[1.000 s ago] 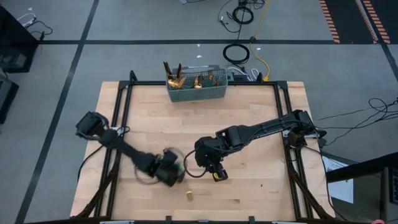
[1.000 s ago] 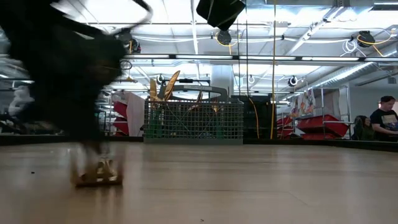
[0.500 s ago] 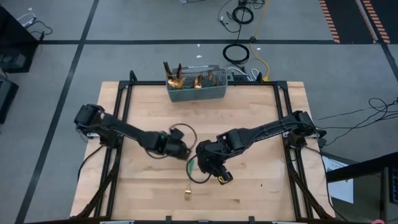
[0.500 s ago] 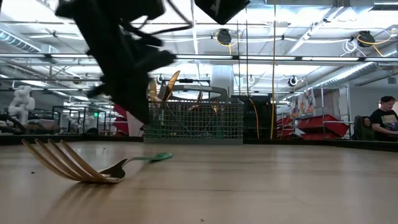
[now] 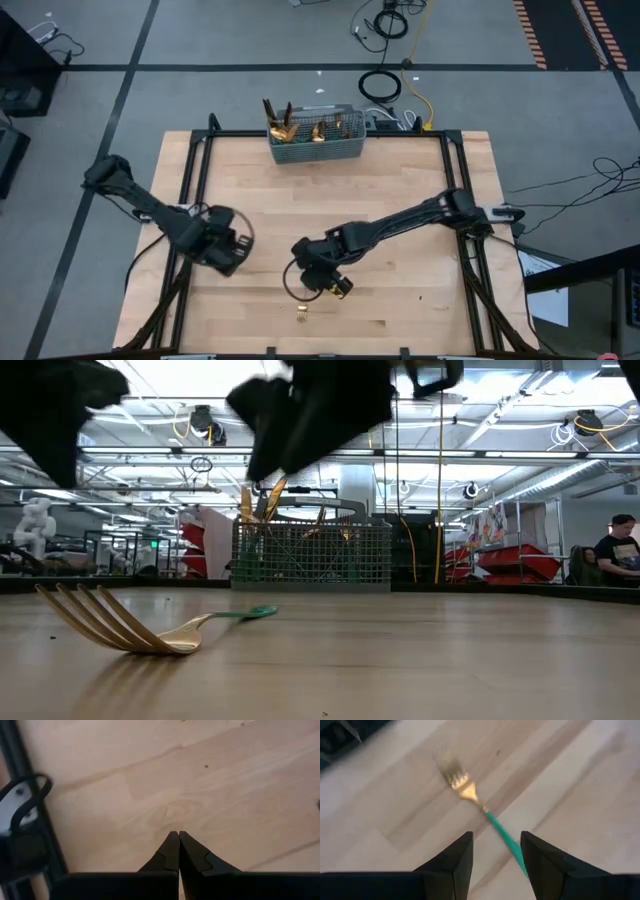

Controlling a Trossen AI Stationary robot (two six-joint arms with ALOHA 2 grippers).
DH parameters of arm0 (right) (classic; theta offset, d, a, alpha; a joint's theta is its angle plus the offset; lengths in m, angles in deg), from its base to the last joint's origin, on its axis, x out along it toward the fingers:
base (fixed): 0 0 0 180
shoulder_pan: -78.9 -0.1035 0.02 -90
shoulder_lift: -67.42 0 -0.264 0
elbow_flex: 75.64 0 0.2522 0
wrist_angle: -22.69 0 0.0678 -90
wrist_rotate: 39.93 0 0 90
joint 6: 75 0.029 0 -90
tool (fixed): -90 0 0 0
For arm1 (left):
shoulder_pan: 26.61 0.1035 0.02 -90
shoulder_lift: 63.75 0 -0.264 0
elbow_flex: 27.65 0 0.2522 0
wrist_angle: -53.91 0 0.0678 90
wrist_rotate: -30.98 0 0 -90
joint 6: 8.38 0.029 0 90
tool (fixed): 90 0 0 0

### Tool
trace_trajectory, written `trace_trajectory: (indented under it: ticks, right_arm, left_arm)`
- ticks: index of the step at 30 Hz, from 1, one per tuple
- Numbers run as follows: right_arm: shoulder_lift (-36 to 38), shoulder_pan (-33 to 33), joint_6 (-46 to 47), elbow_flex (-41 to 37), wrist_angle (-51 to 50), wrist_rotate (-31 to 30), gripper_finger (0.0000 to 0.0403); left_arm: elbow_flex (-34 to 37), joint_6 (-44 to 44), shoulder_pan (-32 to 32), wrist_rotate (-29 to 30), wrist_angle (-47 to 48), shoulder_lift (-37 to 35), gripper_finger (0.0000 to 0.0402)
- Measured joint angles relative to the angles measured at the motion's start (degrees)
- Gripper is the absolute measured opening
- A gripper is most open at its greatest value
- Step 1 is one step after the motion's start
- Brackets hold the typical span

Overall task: Sort silverware
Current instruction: Put the green fork into the gray bin

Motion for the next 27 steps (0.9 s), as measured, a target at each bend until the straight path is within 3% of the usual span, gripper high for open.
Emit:
trace_trajectory:
  ticks: [4,11,27]
  right_arm:
    - [-4.4,-0.7,-6.3,-0.1,0.5,-0.3,0.0155]
    - [-7.0,-1.9,-15.3,-0.1,5.6,-7.7,0.0155]
    - [-9.8,-2.7,-21.5,-0.1,12.7,-4.1,0.0155]
  left_arm:
    - [0.0,-7.1,-4.6,0.2,2.6,-0.6,0.0]
    - [0.0,-13.3,-8.3,0.2,2.6,1.9,0.0]
    - [0.0,-16.3,-11.4,-0.2,-0.2,4.4,0.0]
